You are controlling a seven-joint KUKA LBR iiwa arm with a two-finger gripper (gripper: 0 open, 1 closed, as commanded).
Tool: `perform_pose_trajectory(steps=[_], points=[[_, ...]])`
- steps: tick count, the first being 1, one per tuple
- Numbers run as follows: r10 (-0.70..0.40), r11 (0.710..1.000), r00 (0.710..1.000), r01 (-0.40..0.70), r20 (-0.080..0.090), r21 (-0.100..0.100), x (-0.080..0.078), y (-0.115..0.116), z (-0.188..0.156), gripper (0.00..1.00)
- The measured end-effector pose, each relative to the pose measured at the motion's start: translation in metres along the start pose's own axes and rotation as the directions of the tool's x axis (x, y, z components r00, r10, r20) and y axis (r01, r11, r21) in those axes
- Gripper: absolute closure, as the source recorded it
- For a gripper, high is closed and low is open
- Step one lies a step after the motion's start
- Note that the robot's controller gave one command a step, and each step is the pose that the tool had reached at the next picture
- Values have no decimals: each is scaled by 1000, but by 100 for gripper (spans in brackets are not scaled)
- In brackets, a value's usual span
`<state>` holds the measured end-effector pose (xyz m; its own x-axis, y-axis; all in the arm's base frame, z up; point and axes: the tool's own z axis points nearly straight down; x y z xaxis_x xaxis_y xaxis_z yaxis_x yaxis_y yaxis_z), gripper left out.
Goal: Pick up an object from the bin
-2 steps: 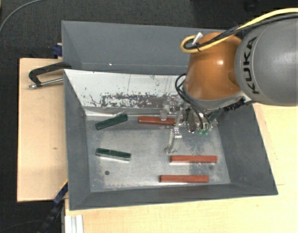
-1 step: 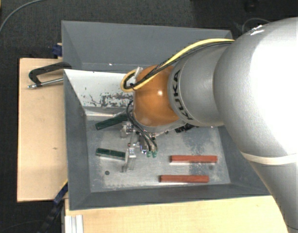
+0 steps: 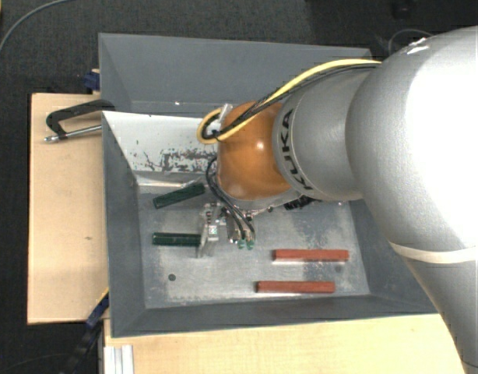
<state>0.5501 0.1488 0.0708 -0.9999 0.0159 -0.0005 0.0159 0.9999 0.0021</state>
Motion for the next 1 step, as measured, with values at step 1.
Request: perform_pose_trajectory(steps=[1], points=[[-474,881,881,474,13,4,-23,7,-231,100]])
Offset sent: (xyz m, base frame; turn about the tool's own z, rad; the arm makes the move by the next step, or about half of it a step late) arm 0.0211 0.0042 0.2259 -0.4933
